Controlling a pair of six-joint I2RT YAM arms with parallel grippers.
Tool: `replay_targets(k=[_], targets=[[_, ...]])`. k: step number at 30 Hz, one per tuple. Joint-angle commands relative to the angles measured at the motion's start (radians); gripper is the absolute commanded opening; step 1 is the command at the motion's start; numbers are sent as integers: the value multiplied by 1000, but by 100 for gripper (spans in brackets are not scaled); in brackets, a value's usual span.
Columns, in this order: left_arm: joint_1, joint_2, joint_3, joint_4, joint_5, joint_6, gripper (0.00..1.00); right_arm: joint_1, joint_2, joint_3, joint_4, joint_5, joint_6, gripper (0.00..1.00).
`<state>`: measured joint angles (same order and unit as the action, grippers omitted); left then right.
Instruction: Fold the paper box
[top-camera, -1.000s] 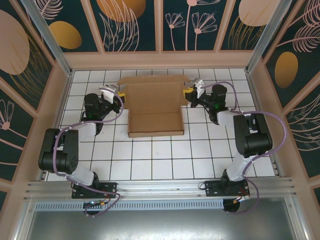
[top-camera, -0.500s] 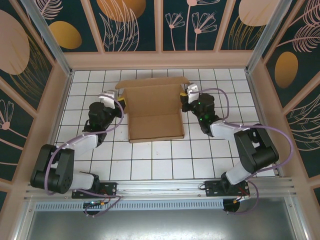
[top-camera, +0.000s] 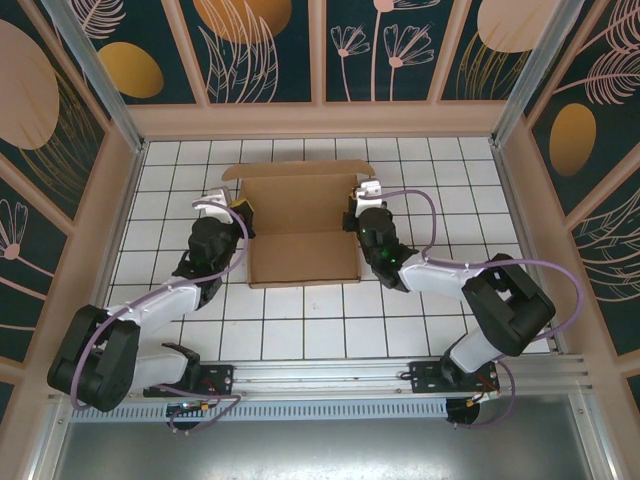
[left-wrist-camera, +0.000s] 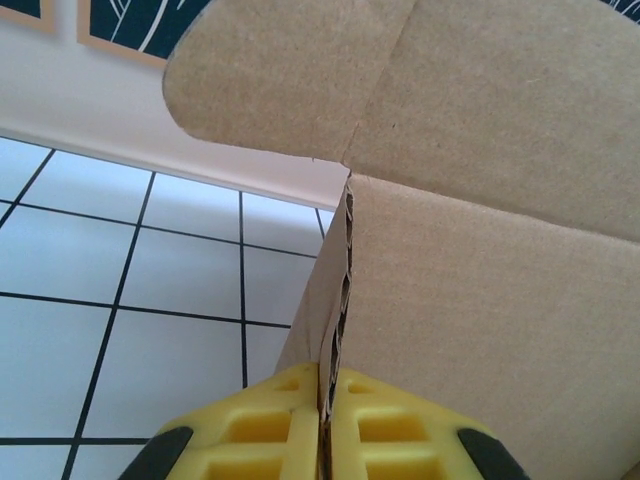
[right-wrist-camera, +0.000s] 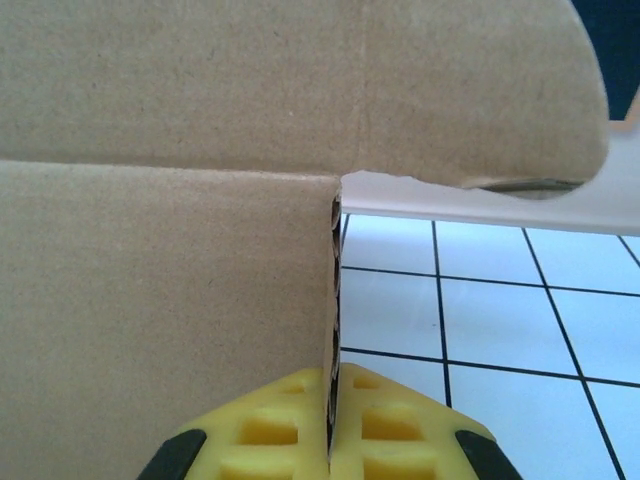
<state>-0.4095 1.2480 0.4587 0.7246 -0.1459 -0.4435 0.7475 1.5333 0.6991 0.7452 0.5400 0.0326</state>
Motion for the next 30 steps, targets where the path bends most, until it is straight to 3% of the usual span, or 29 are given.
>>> replay_targets(k=[1,9,20,30], targets=[[-44,1,-26,97,22,-58,9,53,20,4,118,64,85,0],[-87,42,-29,145,-151,-133,11,116,123,87,106,219,213,0],[-136,92,-14,243,-138,-138,11,156,185,125,149,267,153,0],[-138,45,-173,469,-88,-83,9,203,211,-104,758,248,-136,0]])
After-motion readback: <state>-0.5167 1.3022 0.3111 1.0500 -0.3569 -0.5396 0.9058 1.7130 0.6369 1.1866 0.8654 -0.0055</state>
